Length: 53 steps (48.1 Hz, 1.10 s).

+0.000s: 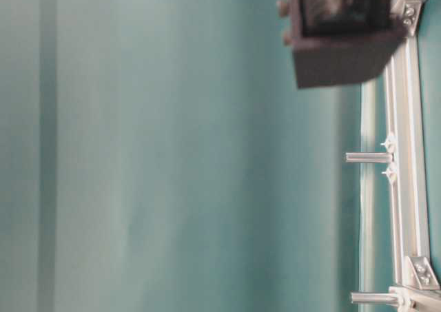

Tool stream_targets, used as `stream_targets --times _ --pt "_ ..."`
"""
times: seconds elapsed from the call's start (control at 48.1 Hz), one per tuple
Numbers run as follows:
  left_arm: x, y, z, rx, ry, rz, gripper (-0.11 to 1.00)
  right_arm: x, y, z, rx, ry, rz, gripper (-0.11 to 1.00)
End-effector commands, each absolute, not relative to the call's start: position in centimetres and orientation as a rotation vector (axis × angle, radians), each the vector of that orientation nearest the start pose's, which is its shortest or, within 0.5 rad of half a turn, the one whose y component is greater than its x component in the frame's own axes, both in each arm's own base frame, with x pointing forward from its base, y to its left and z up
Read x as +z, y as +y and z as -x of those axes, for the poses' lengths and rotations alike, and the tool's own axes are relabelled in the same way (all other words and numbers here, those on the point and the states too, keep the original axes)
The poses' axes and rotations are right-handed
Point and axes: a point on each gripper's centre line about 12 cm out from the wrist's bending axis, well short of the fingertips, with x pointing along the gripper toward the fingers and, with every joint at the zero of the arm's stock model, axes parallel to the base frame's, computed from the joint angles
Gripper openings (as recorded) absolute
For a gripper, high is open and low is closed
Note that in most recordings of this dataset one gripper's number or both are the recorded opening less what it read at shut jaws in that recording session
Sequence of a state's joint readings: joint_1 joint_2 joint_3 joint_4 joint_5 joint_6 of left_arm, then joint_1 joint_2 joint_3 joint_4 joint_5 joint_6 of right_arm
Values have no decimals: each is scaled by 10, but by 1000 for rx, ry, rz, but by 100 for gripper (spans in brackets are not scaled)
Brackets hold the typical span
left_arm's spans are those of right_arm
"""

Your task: Move the cable alternately left and right between 8 pins so it hooks onto each one.

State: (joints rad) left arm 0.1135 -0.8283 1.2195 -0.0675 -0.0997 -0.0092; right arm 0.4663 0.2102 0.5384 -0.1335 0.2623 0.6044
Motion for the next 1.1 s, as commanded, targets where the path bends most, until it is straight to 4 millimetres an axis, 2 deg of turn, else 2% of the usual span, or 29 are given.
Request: stream_targets --times 0.0,0.083,0.187,0.291,0.395,0.561,0.624,0.852,1.081 --pt "231 21 -207 112 280 74 70 142 177 -357 175 986 -182 15" --pt "230 18 -203 100 295 72 70 163 167 -344 159 974 -191 15" --pt "229 15 -199 83 302 64 70 179 152 -330 104 979 -223 15" --pt "229 12 -197 66 298 45 69 186 126 -322 0 987 -243 15" --pt "228 10 -195 54 299 17 69 192 93 -324 -148 970 -287 15" --pt "224 10 -191 47 309 -12 70 191 44 -339 -367 916 -424 15" --pt "223 9 -187 44 313 -20 70 188 35 -346 -397 910 -441 15" --pt "219 8 -169 38 330 -24 70 172 17 -377 -451 923 -453 15" --pt "226 6 -151 34 264 -30 70 178 13 -414 -424 882 -434 15"
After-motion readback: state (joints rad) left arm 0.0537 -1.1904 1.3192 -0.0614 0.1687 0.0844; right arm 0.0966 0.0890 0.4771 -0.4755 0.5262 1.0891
